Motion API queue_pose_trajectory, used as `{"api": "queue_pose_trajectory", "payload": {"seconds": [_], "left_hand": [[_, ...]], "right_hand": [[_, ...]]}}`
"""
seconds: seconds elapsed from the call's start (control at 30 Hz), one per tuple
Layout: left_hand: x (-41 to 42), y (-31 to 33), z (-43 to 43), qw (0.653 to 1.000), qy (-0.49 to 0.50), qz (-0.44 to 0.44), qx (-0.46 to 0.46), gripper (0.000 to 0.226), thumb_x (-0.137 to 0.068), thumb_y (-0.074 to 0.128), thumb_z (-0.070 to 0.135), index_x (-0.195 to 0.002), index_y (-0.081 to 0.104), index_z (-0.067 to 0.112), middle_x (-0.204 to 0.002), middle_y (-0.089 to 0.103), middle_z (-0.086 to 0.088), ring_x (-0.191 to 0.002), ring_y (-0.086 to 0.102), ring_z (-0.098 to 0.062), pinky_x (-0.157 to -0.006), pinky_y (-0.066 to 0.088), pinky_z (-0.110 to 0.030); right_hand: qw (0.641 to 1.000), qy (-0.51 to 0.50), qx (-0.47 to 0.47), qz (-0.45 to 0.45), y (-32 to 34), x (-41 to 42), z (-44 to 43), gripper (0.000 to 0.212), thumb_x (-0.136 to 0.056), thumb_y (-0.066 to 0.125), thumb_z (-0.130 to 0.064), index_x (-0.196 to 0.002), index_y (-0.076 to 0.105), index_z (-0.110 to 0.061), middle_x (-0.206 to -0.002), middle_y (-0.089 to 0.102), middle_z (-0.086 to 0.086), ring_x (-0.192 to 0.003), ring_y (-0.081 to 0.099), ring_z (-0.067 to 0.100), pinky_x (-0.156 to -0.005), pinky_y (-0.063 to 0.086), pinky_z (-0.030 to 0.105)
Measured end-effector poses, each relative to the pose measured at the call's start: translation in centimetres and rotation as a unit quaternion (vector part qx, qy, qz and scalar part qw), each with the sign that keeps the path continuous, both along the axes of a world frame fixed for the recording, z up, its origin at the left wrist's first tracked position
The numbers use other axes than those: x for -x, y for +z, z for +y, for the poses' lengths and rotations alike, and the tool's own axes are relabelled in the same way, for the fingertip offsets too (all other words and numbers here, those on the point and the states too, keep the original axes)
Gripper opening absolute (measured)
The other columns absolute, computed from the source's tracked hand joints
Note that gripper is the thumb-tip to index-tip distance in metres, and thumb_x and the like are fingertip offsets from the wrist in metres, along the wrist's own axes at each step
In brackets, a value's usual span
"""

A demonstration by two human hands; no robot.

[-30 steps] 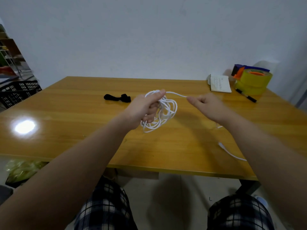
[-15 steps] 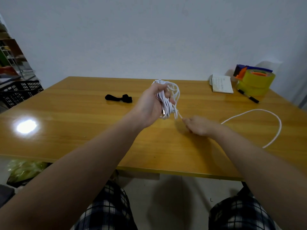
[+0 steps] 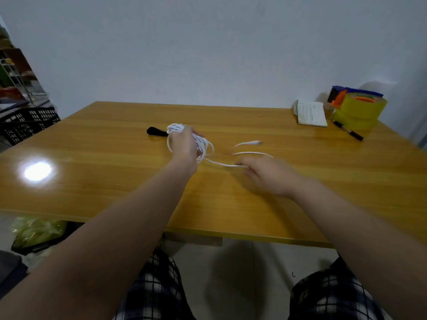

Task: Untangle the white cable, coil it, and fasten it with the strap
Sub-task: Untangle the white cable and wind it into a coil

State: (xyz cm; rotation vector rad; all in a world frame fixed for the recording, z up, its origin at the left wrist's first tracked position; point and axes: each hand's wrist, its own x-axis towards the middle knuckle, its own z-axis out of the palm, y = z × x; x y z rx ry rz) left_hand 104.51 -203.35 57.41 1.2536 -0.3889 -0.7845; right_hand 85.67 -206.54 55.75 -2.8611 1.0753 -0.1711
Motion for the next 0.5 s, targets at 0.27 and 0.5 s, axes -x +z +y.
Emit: {"api": "queue_pose_trajectory", "payload": {"seconds": [0.27,0.5], "left_hand": [[0.9,-1.5,0.2,0.992,-0.102,-0.079,-0.005,0.021,-0.095,0.046,0.013,-0.075,0.048,0.006,-0.064,0.061,-0.008,-0.054,0.052,-0.020,-0.053,0.040,-0.026],[3.2,-1.1,1.0,0.926,-0.255,-0.276,0.035,0.006,-0.093,0.050,0.006,-0.097,0.053,0.008,-0.076,0.057,0.000,-0.067,0.055,-0.010,-0.062,0.046,-0.026]], "right_hand": [[0.992,0.123,-0.023,0.031,0.8,-0.3,1.1,0.027,-0.096,0.046,-0.030,-0.118,0.061,-0.029,-0.098,0.047,-0.012,-0.104,0.050,0.012,-0.071,0.029,0.020],[0.983,0.160,-0.088,-0.033,4.6,-1.0,1.7,0.021,-0.093,0.053,-0.021,-0.106,0.067,-0.029,-0.104,0.063,-0.014,-0.098,0.055,0.008,-0.086,0.047,0.037]]}}
